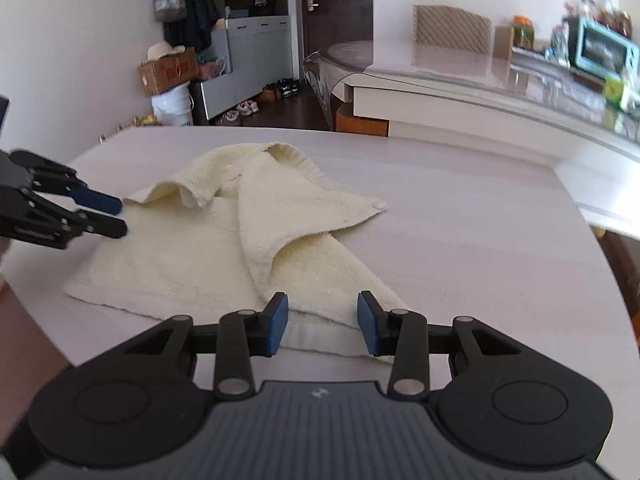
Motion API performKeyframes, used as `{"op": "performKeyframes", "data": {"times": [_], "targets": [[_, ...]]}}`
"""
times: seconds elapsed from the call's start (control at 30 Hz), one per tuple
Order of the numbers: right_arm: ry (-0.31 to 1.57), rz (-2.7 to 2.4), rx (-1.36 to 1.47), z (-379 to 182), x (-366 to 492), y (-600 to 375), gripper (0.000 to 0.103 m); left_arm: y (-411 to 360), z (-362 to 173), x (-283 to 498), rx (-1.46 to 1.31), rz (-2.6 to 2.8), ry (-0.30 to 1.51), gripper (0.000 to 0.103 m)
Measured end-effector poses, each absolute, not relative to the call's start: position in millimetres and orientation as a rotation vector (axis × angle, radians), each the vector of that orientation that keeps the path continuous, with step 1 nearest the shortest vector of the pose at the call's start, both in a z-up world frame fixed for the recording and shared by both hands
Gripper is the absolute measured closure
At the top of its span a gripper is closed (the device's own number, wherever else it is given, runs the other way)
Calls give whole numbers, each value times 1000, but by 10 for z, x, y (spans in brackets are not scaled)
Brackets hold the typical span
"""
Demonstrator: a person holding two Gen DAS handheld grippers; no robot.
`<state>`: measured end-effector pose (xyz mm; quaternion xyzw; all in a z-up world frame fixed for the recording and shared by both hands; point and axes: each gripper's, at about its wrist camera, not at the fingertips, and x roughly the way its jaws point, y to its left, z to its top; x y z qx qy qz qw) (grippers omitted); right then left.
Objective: Fold towel
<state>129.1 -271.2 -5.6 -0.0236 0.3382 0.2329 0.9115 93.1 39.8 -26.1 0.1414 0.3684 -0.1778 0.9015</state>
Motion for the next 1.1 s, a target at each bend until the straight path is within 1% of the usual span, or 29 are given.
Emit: {"op": "performKeyframes", "data": {"times": [0.1,0.23,0.33,0.5,0.63,0.7,0.73,0.8,1.1], "targets": [[696,483,11,-23,1379,-2751,61,407,-228,922,297,-336,762,71],[695,486,90,20,1498,-2803,58,311,-92,792,218,-401,727,71],[693,488,149,53,1587,-2842,57,130,-106,727,205,-456,727,70],[665,415,-4,10,1813,-2637,57,-80,-247,722,200,-513,761,70],[702,406,-151,-83,1944,-2469,58,-63,-275,723,198,-523,771,70],[712,400,-208,-116,1979,-2456,57,-25,-271,709,202,-527,780,69],[708,394,-225,-114,1995,-2474,53,-8,-268,697,207,-527,783,69],[694,350,-278,-118,2056,-2510,53,20,-266,684,217,-531,788,69],[672,277,-377,-133,2537,-2669,53,157,-245,575,235,-526,810,69]]}}
